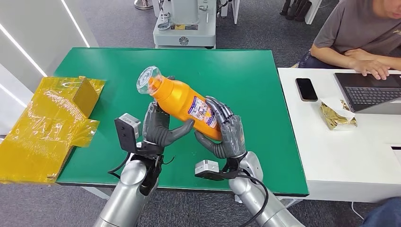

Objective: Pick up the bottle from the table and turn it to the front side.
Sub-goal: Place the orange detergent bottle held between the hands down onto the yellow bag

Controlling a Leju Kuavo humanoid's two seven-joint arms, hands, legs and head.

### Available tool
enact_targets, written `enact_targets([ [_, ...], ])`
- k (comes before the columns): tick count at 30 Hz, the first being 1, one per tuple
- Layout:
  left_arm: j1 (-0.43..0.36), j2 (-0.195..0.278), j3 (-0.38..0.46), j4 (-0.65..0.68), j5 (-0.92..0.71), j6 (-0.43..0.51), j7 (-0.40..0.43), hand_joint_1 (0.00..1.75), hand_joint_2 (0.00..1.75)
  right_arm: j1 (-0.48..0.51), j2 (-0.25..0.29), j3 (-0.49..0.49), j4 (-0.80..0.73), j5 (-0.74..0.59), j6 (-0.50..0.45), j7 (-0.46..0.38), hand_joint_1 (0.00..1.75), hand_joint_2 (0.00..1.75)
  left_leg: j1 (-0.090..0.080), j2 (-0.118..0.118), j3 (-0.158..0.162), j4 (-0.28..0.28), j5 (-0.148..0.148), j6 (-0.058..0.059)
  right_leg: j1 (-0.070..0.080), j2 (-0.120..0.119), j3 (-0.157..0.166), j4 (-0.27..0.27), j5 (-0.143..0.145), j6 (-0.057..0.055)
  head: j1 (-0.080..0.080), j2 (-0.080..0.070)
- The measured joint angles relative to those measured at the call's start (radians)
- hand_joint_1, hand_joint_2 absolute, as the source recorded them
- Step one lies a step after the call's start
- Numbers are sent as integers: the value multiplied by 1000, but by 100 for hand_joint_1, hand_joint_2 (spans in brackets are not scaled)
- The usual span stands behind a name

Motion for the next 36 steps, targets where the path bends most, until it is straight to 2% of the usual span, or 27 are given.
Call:
enact_targets([
  [8, -35, -2, 31, 44, -1, -15, -13, 0, 175, -37, -6, 86, 39, -121, 49, 2, 175, 175, 0, 0, 0, 0, 0, 0, 0, 0, 0, 0, 0, 0, 0, 0],
  [20, -30, -6, 62, 51, -23, -7, -11, 0, 175, -62, -12, 133, 110, -141, 156, 8, 175, 175, 0, 0, 0, 0, 0, 0, 0, 0, 0, 0, 0, 0, 0, 0],
  [30, -25, -7, 81, 51, -33, -8, -3, 0, 175, -68, -14, 140, 154, -138, 177, 13, 175, 175, 0, 0, 0, 0, 0, 0, 0, 0, 0, 0, 0, 0, 0, 0],
  [34, -22, -7, 88, 50, -45, -14, 0, 175, 175, -81, -14, 143, 175, -138, 176, 9, 175, 175, 0, 0, 0, 0, 0, 0, 0, 0, 0, 0, 0, 0, 0, 0],
  [36, -21, -7, 91, 50, -46, -29, 0, 175, 175, -88, -14, 143, 186, -139, 174, 7, 175, 175, 0, 0, 0, 0, 0, 0, 0, 0, 0, 0, 0, 0, 0, 0],
])
